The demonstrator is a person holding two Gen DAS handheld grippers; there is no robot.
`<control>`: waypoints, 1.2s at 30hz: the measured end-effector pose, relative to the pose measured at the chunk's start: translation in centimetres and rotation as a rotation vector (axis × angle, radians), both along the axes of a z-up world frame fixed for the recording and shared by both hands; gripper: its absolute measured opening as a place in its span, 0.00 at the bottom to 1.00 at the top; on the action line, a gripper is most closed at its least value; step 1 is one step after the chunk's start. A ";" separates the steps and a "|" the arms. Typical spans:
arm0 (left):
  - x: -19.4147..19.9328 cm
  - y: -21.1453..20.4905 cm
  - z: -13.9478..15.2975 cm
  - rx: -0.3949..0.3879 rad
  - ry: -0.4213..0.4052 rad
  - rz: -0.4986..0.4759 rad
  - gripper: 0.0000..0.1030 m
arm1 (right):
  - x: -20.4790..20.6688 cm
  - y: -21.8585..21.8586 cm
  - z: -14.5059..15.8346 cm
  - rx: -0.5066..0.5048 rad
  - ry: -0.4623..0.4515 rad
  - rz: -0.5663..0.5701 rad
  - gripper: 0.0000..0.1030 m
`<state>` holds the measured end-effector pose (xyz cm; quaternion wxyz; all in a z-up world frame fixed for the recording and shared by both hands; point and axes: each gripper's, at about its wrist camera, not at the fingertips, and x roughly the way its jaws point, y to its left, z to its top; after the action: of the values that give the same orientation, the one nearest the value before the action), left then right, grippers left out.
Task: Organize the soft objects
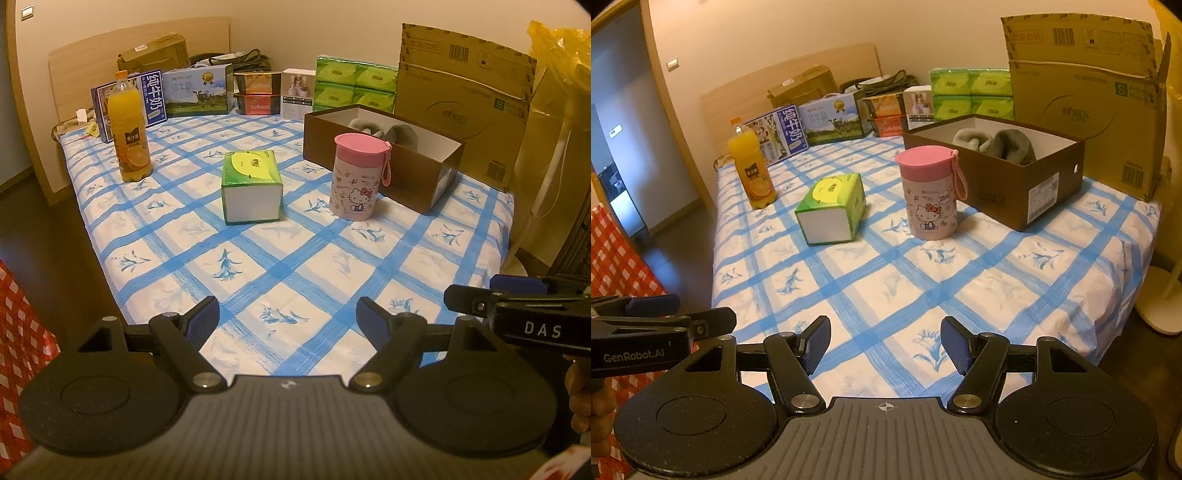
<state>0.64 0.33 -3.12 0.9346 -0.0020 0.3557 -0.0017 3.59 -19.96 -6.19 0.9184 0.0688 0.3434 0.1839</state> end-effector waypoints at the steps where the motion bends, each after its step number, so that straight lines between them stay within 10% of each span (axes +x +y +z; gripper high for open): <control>1: 0.0 0.0 0.0 0.000 0.000 0.000 0.77 | 0.0 0.0 0.0 0.000 0.000 0.000 0.64; 36: 0.1 -0.3 0.0 0.000 0.000 0.001 0.77 | 0.1 -0.1 0.0 0.001 0.001 0.000 0.64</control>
<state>0.70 0.04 -3.13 0.9347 -0.0021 0.3555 -0.0013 3.70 -20.09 -6.18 0.9181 0.0695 0.3439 0.1842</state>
